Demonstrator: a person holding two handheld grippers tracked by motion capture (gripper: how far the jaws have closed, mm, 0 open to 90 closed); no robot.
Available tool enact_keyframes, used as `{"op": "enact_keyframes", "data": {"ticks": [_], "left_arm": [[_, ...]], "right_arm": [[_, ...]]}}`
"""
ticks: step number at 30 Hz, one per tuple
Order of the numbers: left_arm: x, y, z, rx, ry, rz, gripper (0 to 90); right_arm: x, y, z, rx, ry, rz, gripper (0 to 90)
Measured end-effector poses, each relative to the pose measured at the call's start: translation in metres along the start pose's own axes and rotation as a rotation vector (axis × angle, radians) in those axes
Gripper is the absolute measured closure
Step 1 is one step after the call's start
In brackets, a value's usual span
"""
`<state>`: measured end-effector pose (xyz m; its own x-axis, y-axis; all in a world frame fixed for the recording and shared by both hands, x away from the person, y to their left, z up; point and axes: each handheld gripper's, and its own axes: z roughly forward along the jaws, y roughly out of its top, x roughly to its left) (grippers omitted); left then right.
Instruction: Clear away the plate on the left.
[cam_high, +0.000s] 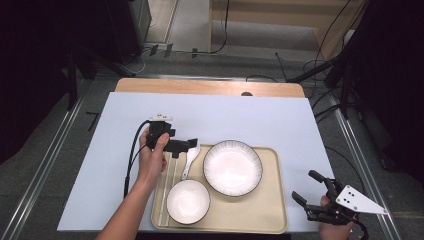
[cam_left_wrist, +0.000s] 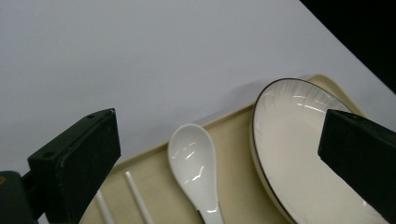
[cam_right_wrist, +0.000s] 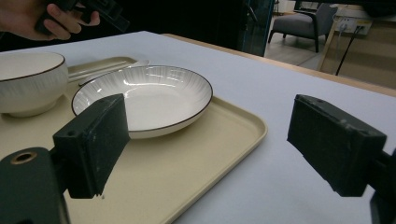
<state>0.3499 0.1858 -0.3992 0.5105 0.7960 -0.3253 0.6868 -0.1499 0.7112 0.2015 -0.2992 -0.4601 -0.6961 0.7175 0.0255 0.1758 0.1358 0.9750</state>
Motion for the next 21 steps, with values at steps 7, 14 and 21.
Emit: {"op": "enact_keyframes", "data": {"ticks": [7, 14, 21], "left_arm": [[0.006, -0.01, -0.01, -0.032, 0.007, 0.011, 0.0], [0.013, -0.02, -0.019, -0.043, 0.006, 0.004, 0.0], [0.012, -0.028, -0.032, -0.063, 0.017, 0.023, 0.0]], "right_arm": [[0.0, 0.0, 0.001, 0.001, 0.001, 0.0, 13.0], [0.0, 0.0, 0.002, 0.003, 0.004, -0.003, 12.9], [0.002, 0.001, 0.002, 0.002, 0.006, -0.004, 12.9]]}}
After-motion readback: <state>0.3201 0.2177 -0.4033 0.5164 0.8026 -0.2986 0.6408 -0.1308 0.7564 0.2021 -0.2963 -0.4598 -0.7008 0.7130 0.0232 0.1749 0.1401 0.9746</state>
